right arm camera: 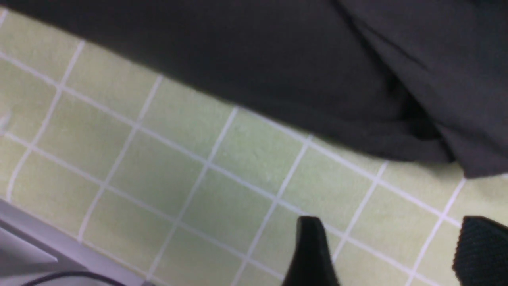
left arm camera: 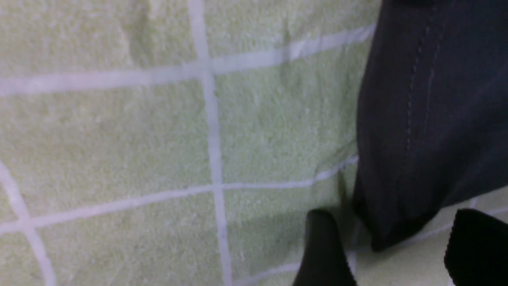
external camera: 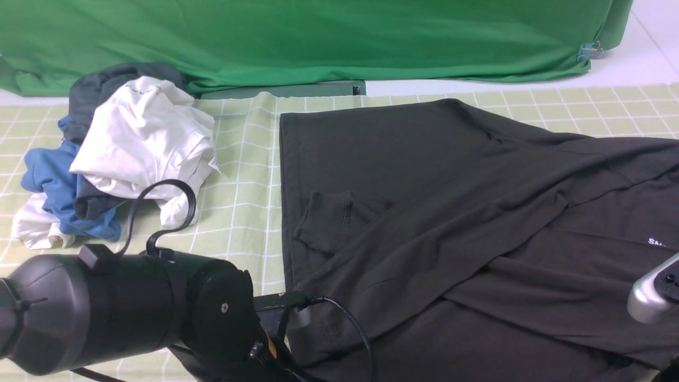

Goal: Fold a long-sleeved shirt over a green coffee tablecloth.
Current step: 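Grasp the near edge of the shirt at its hem and shoulder corners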

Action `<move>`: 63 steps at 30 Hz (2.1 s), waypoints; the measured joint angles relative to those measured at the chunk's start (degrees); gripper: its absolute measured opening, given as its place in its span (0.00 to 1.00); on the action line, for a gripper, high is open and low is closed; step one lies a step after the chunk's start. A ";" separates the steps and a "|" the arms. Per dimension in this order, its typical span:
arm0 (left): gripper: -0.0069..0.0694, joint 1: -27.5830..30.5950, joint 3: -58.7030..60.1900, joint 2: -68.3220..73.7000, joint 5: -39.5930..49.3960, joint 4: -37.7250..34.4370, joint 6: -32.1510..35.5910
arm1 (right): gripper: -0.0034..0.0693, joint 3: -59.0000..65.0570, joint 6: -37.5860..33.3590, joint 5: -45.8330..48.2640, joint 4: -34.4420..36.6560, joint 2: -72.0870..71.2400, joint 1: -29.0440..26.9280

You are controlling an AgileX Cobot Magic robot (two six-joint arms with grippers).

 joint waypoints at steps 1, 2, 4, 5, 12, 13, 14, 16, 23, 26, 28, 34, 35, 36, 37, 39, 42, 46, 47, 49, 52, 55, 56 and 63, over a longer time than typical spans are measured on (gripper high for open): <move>0.64 0.00 0.02 0.00 -0.27 -0.80 0.54 | 0.68 0.00 0.00 -0.29 0.00 0.00 0.00; 0.63 0.00 0.07 0.00 -0.53 -1.27 1.16 | 0.68 0.00 0.00 -0.44 0.00 0.00 0.00; 0.59 0.06 0.10 -0.13 -0.72 -2.00 2.12 | 0.68 0.00 0.00 -0.67 0.00 0.00 0.00; 0.56 0.12 0.10 -0.18 -0.85 -2.12 2.38 | 0.68 0.00 0.00 -0.73 0.00 0.00 0.00; 0.40 -0.06 0.00 0.22 -5.19 -5.01 2.83 | 0.68 0.00 0.00 -0.85 -0.07 0.00 0.00; 0.39 -0.06 0.00 0.29 -5.23 -5.01 2.83 | 0.68 0.00 0.00 -0.85 -0.07 0.00 0.00; 0.38 -0.06 0.00 0.29 -5.31 -5.01 2.73 | 0.68 0.00 0.00 -0.89 -0.07 0.00 0.00; 0.38 -0.06 0.00 0.40 -5.33 -4.96 2.73 | 0.68 0.00 0.00 -0.89 -0.07 0.00 0.00; 0.39 -0.06 0.00 0.40 -5.55 -4.55 2.73 | 0.68 0.00 0.00 -0.89 -0.07 0.00 0.00; 0.35 -0.06 0.00 0.40 -5.76 -3.35 2.39 | 0.68 0.00 0.00 -0.89 -0.07 0.00 0.00; 0.28 -0.06 0.00 0.40 -5.75 -1.62 1.25 | 0.68 0.00 0.00 -0.96 -0.07 0.00 0.00; 0.12 -0.06 -0.28 0.08 -3.70 3.34 -0.12 | 0.68 0.00 0.00 -0.96 -0.07 0.00 0.00; 0.12 -0.06 -0.28 -0.14 -3.19 4.07 -0.14 | 0.68 0.00 0.00 -0.96 -0.07 0.00 0.00; 0.12 -0.06 -0.28 -0.63 -2.34 4.80 -0.25 | 0.68 0.00 0.00 -0.96 -0.07 0.00 0.00; 0.12 -0.06 -0.28 -1.26 -1.61 5.58 -0.25 | 0.68 0.00 0.00 -0.96 -0.07 0.00 0.00; 0.12 0.27 -0.28 -3.19 -0.10 7.34 -0.25 | 0.68 0.00 0.00 -0.96 -0.07 0.00 0.00; 0.12 1.90 -0.28 -5.63 1.90 8.10 -0.25 | 0.68 0.00 0.00 -0.96 -0.07 0.00 0.00; 0.12 10.37 -0.28 -9.53 7.55 10.51 0.88 | 0.68 0.00 0.00 -1.12 -0.02 0.00 0.00; 0.12 12.01 -0.18 -9.85 8.85 10.98 1.42 | 0.68 0.00 0.00 -1.18 -0.02 0.00 0.01; 0.12 15.52 0.23 -10.12 10.96 11.74 3.15 | 0.68 0.00 0.00 -1.18 -0.02 0.00 0.01; 0.12 19.65 1.60 -10.18 12.39 12.32 5.36 | 0.68 0.00 0.00 -1.35 -0.02 0.00 0.01; 0.12 20.90 2.88 -10.18 12.68 12.37 6.00 | 0.68 0.00 -0.30 -1.58 0.22 0.13 0.01; 0.12 20.89 2.93 -10.18 12.68 12.37 6.06 | 0.68 0.00 -0.61 -1.58 0.22 0.12 0.01; 0.12 21.03 3.13 -10.20 12.37 12.19 7.89 | 0.72 0.06 -7.41 -4.30 3.88 7.39 7.66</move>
